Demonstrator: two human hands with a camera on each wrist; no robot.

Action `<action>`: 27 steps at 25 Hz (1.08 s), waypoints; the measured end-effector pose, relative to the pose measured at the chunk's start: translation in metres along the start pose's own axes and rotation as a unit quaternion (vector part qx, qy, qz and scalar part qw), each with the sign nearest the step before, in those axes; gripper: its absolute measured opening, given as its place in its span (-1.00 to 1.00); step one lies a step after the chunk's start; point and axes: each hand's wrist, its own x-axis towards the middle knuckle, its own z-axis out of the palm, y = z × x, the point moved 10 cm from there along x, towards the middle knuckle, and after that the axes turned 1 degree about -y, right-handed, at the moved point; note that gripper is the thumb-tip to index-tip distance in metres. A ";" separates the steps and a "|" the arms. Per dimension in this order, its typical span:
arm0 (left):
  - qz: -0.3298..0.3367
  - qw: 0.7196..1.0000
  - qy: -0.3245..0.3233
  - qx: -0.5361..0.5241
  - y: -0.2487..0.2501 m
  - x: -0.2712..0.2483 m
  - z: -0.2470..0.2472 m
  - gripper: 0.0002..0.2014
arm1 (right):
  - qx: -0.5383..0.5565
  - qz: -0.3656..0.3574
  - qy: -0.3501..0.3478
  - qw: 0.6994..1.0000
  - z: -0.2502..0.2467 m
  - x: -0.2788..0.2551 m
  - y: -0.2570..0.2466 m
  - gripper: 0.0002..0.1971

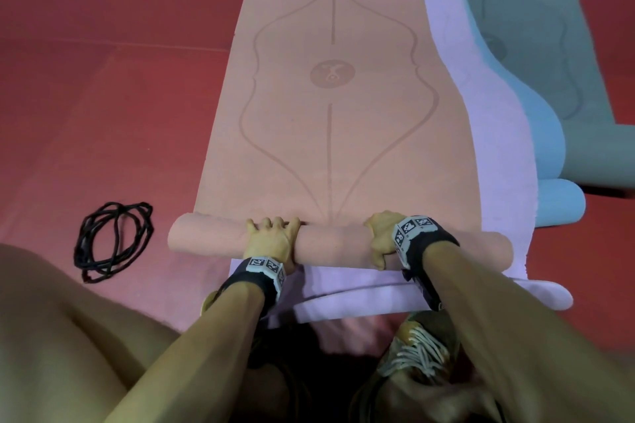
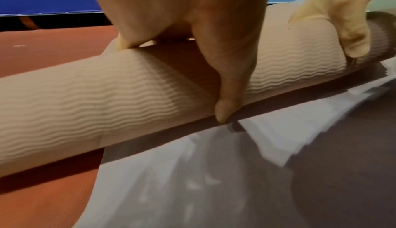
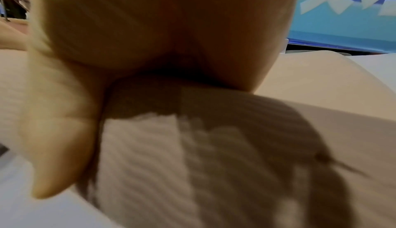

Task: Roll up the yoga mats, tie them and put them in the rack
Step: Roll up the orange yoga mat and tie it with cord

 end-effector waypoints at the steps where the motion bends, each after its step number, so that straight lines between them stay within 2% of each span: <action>1: 0.005 1.000 -0.010 -0.004 0.001 0.004 -0.001 -0.19 | -0.005 0.001 0.004 1.000 0.003 -0.002 0.001 -0.13; 3: 0.015 0.999 -0.042 -0.020 0.000 0.012 -0.005 -0.15 | -0.022 0.001 0.046 0.999 0.004 -0.009 0.001 -0.17; 5: 0.028 0.996 -0.075 -0.034 -0.001 0.018 -0.013 -0.14 | -0.083 -0.011 0.118 0.989 0.004 -0.019 -0.005 -0.26; 7: 0.038 0.994 -0.090 -0.044 0.000 0.022 -0.022 -0.17 | -0.152 -0.013 0.184 0.971 0.006 -0.030 -0.013 -0.31; 9: 0.038 0.994 -0.090 -0.041 0.001 0.024 -0.025 -0.16 | -0.169 0.004 0.215 0.962 0.004 -0.033 -0.015 -0.39; 13: 0.016 0.997 -0.073 -0.038 -0.001 0.015 -0.009 -0.10 | -0.140 -0.009 0.174 0.975 -0.003 -0.026 -0.017 -0.51; 15: 0.006 0.999 -0.024 -0.022 0.002 0.008 -0.009 -0.12 | -0.105 -0.002 0.131 0.986 -0.008 -0.020 -0.012 -0.53; 17: 0.002 0.999 0.039 -0.009 0.013 0.000 -0.011 -0.14 | -0.059 0.015 0.068 0.996 -0.007 -0.011 -0.005 -0.48; 20: -0.006 0.998 0.065 -0.014 0.025 -0.010 -0.008 -0.16 | -0.025 0.017 0.016 0.999 -0.002 -0.001 -0.002 -0.31; 23: 0.007 0.998 0.053 -0.017 0.028 -0.005 -0.010 -0.20 | -0.038 0.019 0.034 0.999 0.004 -0.005 -0.001 -0.24; 25: 0.031 0.998 0.044 -0.015 0.029 0.002 -0.009 -0.24 | -0.079 0.013 0.092 0.993 0.008 -0.017 -0.003 -0.31; 27: 0.049 0.998 0.023 -0.016 0.027 0.009 -0.010 -0.19 | -0.130 -0.006 0.172 0.976 0.011 -0.031 -0.012 -0.36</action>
